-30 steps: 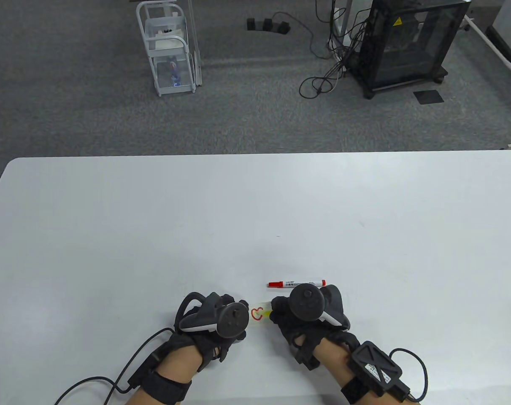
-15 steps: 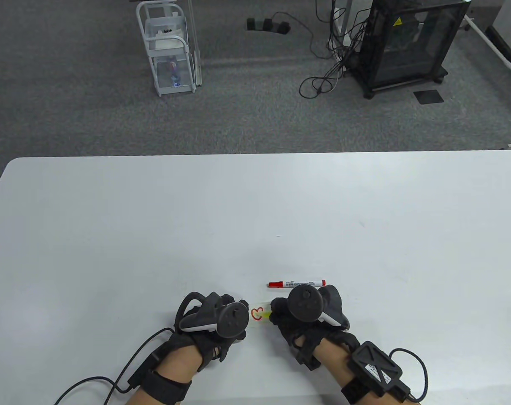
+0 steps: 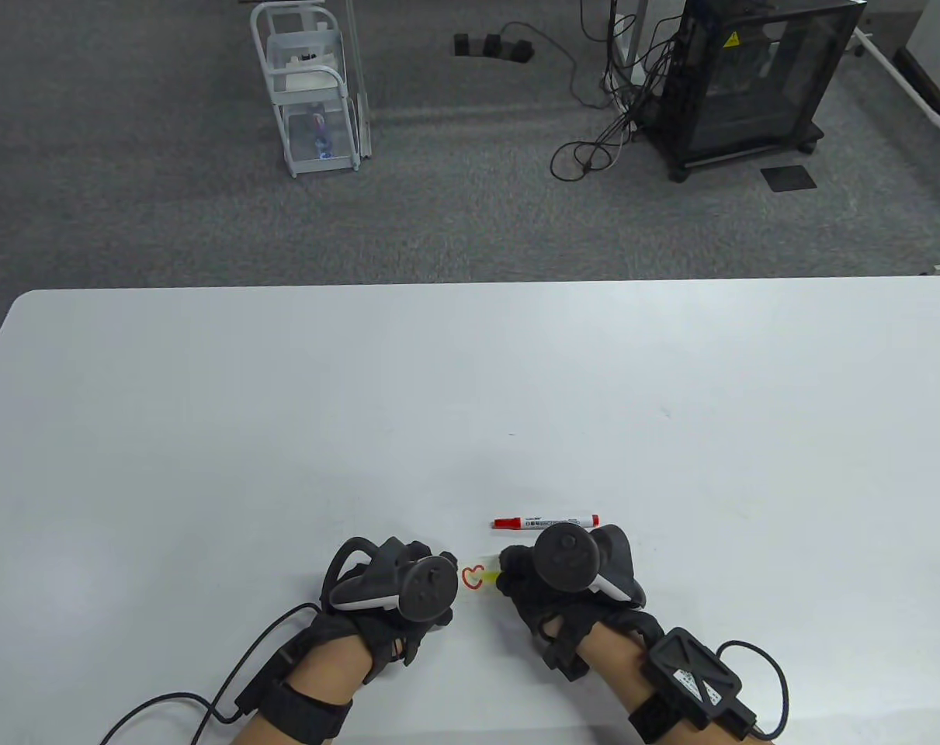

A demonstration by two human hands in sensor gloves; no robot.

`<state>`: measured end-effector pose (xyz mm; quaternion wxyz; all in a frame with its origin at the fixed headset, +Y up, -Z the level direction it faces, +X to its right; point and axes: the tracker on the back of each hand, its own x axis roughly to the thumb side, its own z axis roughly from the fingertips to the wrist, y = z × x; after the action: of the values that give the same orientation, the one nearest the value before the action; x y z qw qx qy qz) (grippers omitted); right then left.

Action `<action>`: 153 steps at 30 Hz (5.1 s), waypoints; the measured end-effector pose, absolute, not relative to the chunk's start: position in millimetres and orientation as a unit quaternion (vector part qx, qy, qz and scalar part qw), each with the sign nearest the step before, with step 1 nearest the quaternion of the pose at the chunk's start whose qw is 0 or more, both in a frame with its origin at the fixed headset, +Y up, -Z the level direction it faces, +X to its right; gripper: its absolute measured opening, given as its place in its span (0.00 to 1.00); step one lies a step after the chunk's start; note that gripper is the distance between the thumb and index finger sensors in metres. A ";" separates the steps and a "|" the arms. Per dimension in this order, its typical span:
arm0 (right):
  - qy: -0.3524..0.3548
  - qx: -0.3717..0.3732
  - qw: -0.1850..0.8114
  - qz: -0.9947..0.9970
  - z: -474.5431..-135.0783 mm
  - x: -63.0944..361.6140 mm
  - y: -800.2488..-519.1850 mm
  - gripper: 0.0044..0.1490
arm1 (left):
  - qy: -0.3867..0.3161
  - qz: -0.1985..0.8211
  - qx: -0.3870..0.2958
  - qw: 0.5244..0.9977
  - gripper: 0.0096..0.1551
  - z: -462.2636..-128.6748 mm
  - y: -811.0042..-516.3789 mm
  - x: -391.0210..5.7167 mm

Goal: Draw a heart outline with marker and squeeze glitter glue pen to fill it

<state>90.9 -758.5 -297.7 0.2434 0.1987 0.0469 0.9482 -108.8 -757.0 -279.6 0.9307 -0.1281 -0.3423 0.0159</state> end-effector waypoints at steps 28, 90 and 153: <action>0.027 0.206 0.225 0.952 -299.4 88.6 -755.4 0.28 | -0.343 0.016 -0.128 0.930 0.26 -279.7 -757.1 -108.8; 0.051 0.207 0.242 0.947 -302.9 95.0 -757.8 0.28 | -0.342 0.012 -0.128 0.931 0.25 -279.4 -757.5 -107.9; 0.059 0.219 0.262 0.938 -301.0 95.2 -759.5 0.30 | -0.344 0.013 -0.126 0.930 0.25 -279.4 -758.2 -108.0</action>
<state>95.2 -759.5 -301.0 0.2617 0.2192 0.0588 0.9381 -108.0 -758.2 -279.4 0.9305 -0.1261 -0.3437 0.0131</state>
